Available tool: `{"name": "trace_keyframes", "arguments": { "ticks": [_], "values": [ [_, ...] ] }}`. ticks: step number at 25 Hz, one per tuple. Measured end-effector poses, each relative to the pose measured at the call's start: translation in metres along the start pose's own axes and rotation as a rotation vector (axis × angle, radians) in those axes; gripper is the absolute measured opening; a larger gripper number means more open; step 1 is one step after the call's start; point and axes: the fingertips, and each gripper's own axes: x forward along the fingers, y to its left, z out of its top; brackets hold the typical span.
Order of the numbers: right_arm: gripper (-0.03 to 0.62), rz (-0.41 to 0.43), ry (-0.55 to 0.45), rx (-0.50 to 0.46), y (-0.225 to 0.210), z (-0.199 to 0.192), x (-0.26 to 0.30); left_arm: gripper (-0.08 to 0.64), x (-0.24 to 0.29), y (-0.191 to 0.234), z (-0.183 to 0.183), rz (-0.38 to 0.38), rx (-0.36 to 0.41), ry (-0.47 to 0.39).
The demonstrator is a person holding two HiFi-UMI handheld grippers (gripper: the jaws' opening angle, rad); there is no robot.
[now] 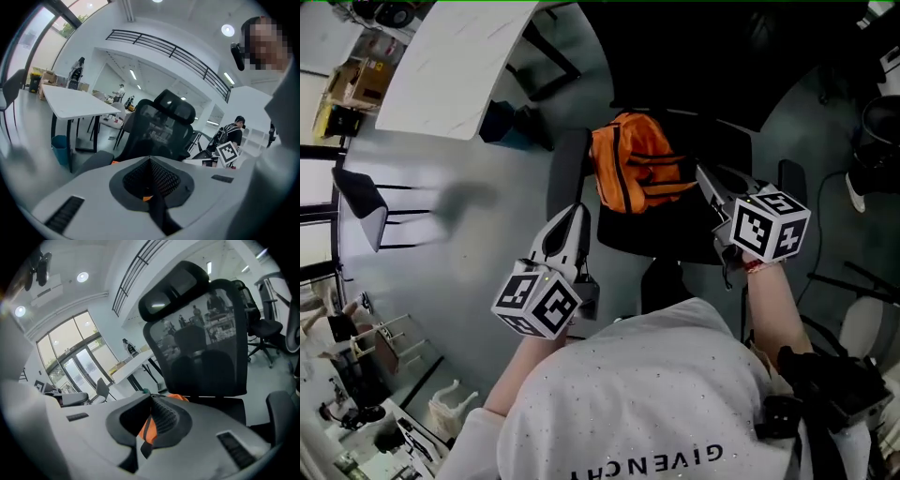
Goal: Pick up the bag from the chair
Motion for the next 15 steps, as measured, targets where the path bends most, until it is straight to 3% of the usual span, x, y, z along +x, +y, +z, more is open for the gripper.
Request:
{"name": "trace_keyframes", "arguments": {
  "ticks": [3,6,11,15],
  "values": [
    [0.003,-0.021,0.024,0.057,-0.042,-0.005,0.019,0.014,0.038,0.005,-0.011,0.042,0.029,0.057],
    [0.005,-0.029,0.045,0.157,-0.074,-0.022,0.032,0.014,0.067,0.01,-0.028,0.099,0.123,0.136],
    [0.004,-0.058,0.071,0.253,-0.126,-0.04,0.046,0.013,0.124,0.006,-0.078,0.088,0.234,0.346],
    [0.003,-0.086,0.067,0.315,-0.159,-0.05,0.045,0.012,0.16,0.013,-0.12,0.084,0.211,0.497]
  ]
}}
